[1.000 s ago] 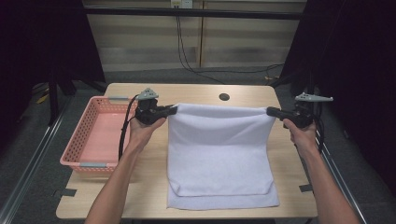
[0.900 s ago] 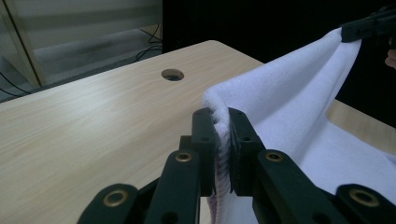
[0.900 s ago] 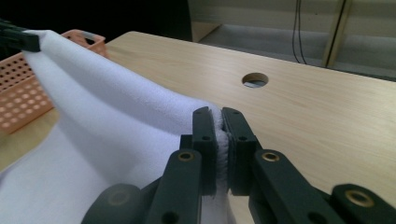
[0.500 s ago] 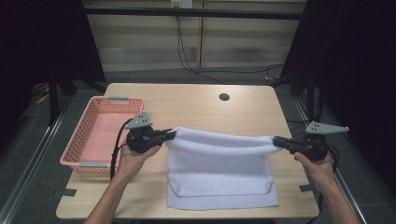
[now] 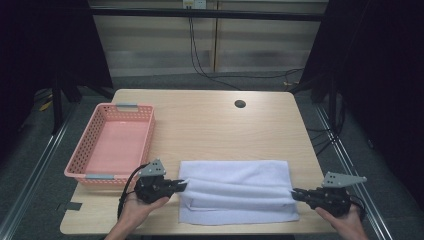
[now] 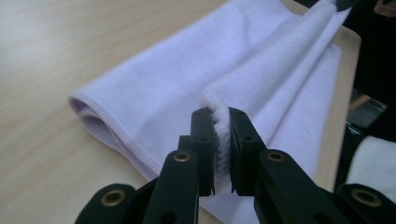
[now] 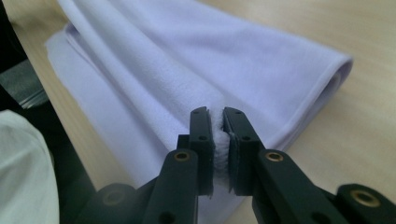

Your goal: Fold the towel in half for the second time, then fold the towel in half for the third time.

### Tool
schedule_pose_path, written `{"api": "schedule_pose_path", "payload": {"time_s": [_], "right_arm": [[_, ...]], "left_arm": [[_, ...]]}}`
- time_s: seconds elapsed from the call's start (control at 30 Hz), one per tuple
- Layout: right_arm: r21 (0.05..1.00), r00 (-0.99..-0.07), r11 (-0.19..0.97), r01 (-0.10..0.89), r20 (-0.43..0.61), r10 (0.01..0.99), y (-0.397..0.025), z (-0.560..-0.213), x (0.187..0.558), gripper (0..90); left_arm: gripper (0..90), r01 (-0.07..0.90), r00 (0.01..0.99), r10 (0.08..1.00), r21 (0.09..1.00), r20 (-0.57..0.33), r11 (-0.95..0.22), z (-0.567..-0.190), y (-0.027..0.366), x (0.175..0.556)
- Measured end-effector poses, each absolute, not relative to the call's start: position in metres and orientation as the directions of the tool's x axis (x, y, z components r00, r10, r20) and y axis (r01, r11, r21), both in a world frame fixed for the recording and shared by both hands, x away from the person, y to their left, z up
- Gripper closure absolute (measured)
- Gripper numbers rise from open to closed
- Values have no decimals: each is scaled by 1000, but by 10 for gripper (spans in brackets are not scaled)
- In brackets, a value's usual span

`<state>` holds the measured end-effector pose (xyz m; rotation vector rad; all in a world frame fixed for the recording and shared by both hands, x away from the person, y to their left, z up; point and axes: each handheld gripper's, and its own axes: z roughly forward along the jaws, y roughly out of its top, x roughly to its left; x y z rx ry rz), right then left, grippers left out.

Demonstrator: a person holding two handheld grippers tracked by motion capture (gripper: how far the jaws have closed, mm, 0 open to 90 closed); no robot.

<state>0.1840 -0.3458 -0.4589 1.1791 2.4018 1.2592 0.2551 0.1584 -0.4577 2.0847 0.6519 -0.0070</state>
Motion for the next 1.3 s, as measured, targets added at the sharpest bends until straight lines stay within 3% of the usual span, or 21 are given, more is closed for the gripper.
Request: {"api": "schedule_pose_path", "payload": {"time_s": [0.17, 0.3, 0.4, 0.47, 0.6, 0.73, 0.87, 1.07, 1.3], "right_arm": [[733, -671, 345, 587, 202, 713, -347, -464, 167, 701], [785, -667, 298, 543, 188, 721, -350, -456, 161, 649], [802, -640, 248, 544, 205, 741, -348, -454, 174, 586], [784, -619, 243, 571, 216, 755, -343, -457, 185, 580], [724, -561, 257, 640, 212, 800, -332, -472, 210, 536], [666, -558, 319, 674, 175, 811, -325, -489, 223, 525], [674, -579, 361, 644, 121, 806, -321, -493, 228, 556], [688, -554, 306, 658, 167, 816, -337, -496, 249, 636], [703, -543, 289, 650, 164, 823, -338, -491, 253, 500]], "left_arm": [[784, 440, 882, 393, 753, -260, -489, -466, 165, 237], [724, 427, 883, 386, 801, -268, -420, -455, 172, 239], [636, 435, 873, 394, 827, -289, -357, -449, 171, 253], [654, 424, 868, 431, 822, -248, -381, -448, 165, 264], [659, 493, 841, 469, 739, -270, -460, -470, 148, 288], [638, 500, 843, 479, 688, -245, -526, -488, 137, 294], [666, 508, 838, 484, 683, -252, -525, -494, 134, 299], [662, 494, 836, 505, 696, -215, -522, -495, 123, 309], [575, 524, 818, 507, 714, -271, -464, -492, 122, 318]]}}
